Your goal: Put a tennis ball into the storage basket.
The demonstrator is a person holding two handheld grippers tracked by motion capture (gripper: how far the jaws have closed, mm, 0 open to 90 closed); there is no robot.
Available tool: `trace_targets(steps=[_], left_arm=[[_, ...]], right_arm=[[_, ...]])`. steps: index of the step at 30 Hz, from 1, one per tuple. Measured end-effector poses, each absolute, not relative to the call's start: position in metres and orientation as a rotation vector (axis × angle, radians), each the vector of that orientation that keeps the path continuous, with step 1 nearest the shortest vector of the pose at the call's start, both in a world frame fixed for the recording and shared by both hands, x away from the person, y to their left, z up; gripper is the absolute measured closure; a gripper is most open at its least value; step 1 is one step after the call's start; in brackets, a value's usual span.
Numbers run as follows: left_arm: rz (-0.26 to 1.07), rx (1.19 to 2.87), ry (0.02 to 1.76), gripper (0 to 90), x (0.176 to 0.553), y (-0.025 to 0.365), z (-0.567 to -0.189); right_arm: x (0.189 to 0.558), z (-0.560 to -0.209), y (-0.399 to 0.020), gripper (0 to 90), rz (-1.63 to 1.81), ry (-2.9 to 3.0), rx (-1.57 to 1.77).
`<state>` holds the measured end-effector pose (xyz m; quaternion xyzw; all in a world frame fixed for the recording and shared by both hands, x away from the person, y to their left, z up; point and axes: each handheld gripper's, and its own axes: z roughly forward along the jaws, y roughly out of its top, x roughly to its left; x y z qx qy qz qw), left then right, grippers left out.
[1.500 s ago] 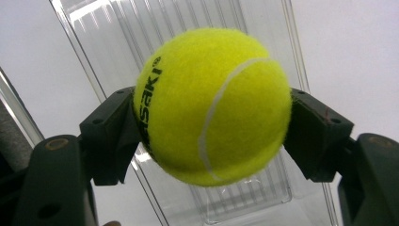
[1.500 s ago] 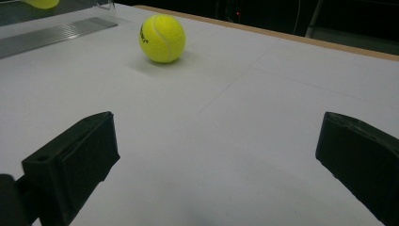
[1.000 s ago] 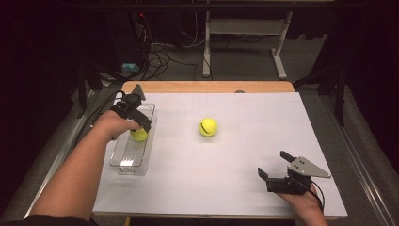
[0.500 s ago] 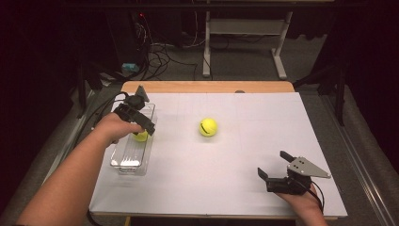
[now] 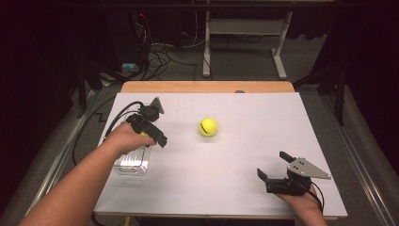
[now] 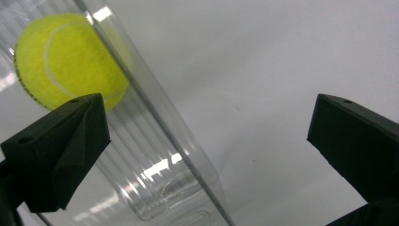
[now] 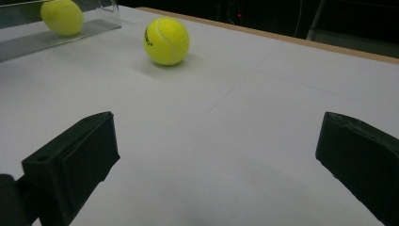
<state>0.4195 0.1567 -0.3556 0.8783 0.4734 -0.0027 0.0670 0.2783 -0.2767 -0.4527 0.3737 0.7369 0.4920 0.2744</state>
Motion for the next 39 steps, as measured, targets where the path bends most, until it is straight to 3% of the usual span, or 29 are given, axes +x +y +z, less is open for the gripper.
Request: trace_targets(steps=[23,39], left_arm=[[-0.060,2.686,1.163,0.6,0.368,0.091,-0.384],[-0.099,2.688,1.153,0.6,0.364,0.102,-0.387]], right_arm=[[0.284,-0.453,-0.275,0.0,1.320,1.971,1.033],[0.287,-0.454,-0.271,0.0,1.313,1.959,1.034]])
